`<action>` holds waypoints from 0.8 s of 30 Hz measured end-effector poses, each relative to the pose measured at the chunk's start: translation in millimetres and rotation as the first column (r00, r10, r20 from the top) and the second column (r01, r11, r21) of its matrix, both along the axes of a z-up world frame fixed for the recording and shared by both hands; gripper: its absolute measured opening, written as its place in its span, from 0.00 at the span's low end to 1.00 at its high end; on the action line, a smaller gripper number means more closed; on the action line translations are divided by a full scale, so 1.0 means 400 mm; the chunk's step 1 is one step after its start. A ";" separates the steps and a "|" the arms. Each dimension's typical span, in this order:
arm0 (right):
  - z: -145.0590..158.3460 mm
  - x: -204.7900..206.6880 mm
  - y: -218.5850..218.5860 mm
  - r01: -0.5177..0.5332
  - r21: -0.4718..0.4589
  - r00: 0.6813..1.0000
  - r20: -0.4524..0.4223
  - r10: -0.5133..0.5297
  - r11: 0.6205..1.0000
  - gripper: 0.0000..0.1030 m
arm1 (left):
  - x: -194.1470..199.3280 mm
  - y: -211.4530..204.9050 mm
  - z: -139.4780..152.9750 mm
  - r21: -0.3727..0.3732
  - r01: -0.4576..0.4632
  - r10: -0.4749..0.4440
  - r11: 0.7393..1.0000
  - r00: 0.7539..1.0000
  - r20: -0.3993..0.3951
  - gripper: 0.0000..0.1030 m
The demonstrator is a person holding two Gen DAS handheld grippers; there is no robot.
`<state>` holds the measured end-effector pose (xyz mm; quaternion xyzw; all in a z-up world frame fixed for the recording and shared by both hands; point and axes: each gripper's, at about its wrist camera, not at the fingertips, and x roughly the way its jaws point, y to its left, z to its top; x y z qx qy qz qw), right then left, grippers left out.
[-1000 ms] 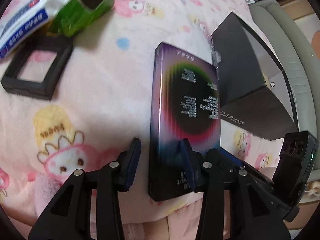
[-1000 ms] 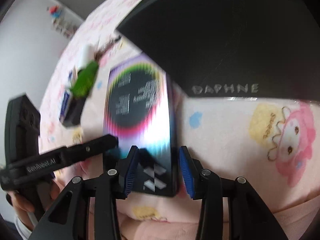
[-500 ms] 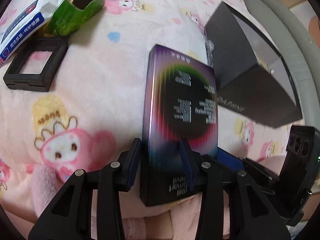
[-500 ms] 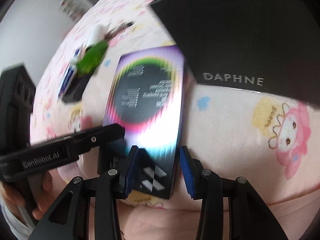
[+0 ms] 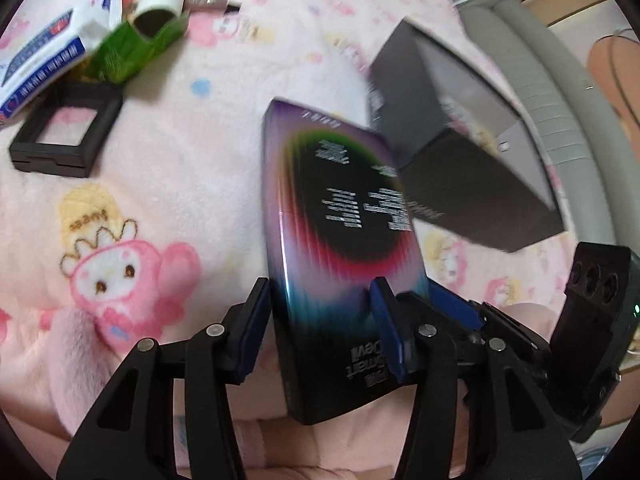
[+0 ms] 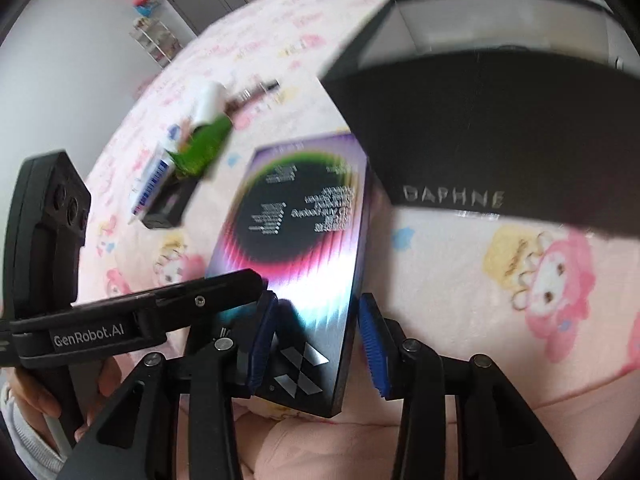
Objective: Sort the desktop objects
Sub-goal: 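Carry the held Smart Devil box with the left gripper toward the shoebox, then lower the Smart Devil box upright into the shoebox beside the kit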
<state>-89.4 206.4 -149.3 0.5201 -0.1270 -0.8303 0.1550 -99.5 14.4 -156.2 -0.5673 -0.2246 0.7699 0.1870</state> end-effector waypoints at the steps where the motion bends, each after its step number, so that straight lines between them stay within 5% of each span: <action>1: 0.017 0.008 0.005 0.002 -0.006 1.000 -0.016 -0.002 1.000 0.36 | 0.008 0.001 0.014 0.017 -0.008 0.008 1.000 1.000 -0.011 0.50; 14: 0.185 0.063 0.020 -0.040 -0.132 0.990 -0.141 0.022 0.990 0.35 | 0.085 -0.015 0.242 -0.010 -0.008 0.005 1.000 0.982 -0.187 0.49; 18: 0.223 0.070 0.026 -0.064 -0.114 0.975 -0.220 0.037 0.991 0.35 | 0.089 -0.002 0.268 -0.007 0.010 -0.012 1.000 0.977 -0.212 0.49; 24: 0.242 0.056 0.057 -0.041 -0.130 0.974 -0.228 0.011 0.991 0.35 | 0.062 0.018 0.276 0.046 0.014 -0.004 0.999 0.977 -0.214 0.49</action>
